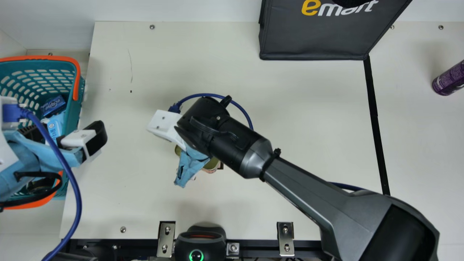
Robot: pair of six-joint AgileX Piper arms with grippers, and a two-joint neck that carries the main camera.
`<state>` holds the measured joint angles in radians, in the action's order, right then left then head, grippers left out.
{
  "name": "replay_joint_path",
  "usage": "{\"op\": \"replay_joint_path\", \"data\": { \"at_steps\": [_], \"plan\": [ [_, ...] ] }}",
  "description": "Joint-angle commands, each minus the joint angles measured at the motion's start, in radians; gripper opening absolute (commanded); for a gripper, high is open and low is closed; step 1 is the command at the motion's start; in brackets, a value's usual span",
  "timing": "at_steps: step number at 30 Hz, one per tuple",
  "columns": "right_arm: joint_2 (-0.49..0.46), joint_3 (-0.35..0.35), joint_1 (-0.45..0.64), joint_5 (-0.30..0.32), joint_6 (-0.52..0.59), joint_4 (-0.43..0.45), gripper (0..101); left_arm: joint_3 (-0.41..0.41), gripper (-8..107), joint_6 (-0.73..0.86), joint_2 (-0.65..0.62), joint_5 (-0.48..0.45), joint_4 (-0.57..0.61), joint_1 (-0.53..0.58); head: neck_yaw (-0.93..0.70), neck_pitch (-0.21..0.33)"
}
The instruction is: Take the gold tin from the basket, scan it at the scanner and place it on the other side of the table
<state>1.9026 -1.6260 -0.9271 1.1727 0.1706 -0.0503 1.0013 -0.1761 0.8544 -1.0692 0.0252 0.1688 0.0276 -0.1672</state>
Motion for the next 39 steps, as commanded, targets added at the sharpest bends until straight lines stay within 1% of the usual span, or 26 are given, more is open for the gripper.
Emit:
{"op": "replay_joint_path", "data": {
  "at_steps": [1, 9, 22, 31, 39],
  "plan": [
    [-0.002, -0.006, -0.007, 0.007, -0.112, 0.008, 0, 0.0, 90, 0.0, 0.0, 0.0, 0.0, 0.0, 0.0, 0.029],
    [-0.007, -0.015, -0.031, 0.025, -0.383, 0.027, 0, 0.0, 90, 0.0, 0.0, 0.0, 0.0, 0.0, 0.0, 0.029],
    [-0.017, 0.013, -0.055, 0.01, -0.807, 0.043, 0, 0.0, 90, 0.0, 0.0, 0.0, 0.0, 0.0, 0.0, 0.029],
    [-0.028, 0.053, -0.071, -0.006, -1.061, 0.085, 0, 0.0, 90, 0.0, 0.0, 0.0, 0.0, 0.0, 0.0, 0.029],
    [-0.044, 0.087, -0.082, -0.012, -1.259, 0.133, 0, 0.0, 90, 0.0, 0.0, 0.0, 0.0, 0.0, 0.0, 0.029]
  ]
}}
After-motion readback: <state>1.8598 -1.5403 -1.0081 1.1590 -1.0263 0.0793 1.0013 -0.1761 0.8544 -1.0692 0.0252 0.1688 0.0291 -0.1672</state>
